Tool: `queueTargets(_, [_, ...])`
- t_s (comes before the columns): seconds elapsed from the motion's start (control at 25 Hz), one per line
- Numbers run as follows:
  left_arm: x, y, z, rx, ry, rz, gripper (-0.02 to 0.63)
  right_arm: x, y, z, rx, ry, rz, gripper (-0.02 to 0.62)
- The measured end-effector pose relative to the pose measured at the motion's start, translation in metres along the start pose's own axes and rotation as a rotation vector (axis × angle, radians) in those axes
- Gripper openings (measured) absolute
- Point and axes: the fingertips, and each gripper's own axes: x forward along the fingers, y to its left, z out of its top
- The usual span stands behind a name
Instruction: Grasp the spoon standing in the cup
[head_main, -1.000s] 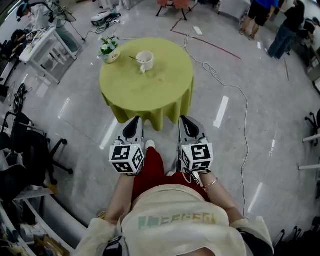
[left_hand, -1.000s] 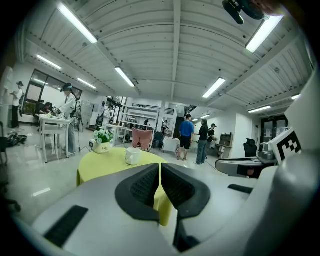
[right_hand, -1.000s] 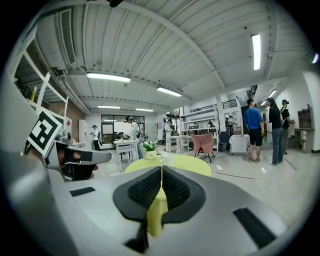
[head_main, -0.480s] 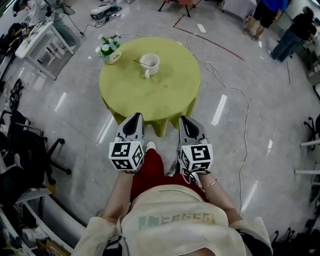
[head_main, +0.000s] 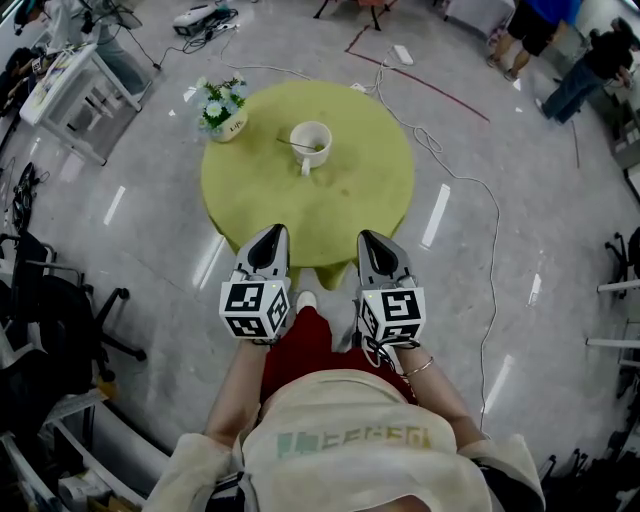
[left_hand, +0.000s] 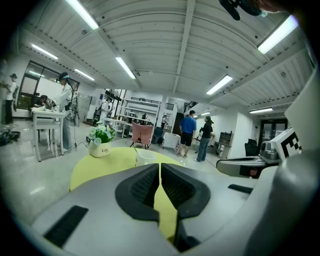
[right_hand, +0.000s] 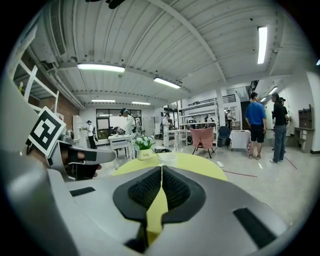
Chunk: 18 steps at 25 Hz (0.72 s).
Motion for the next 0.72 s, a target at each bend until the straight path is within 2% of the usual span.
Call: queueTargets(0.72, [0.076,0.081,0.011,-0.009,0.076,-0.052,0.034,0.098,0.004,0.014,0.01,0.048,-0.071,0.037])
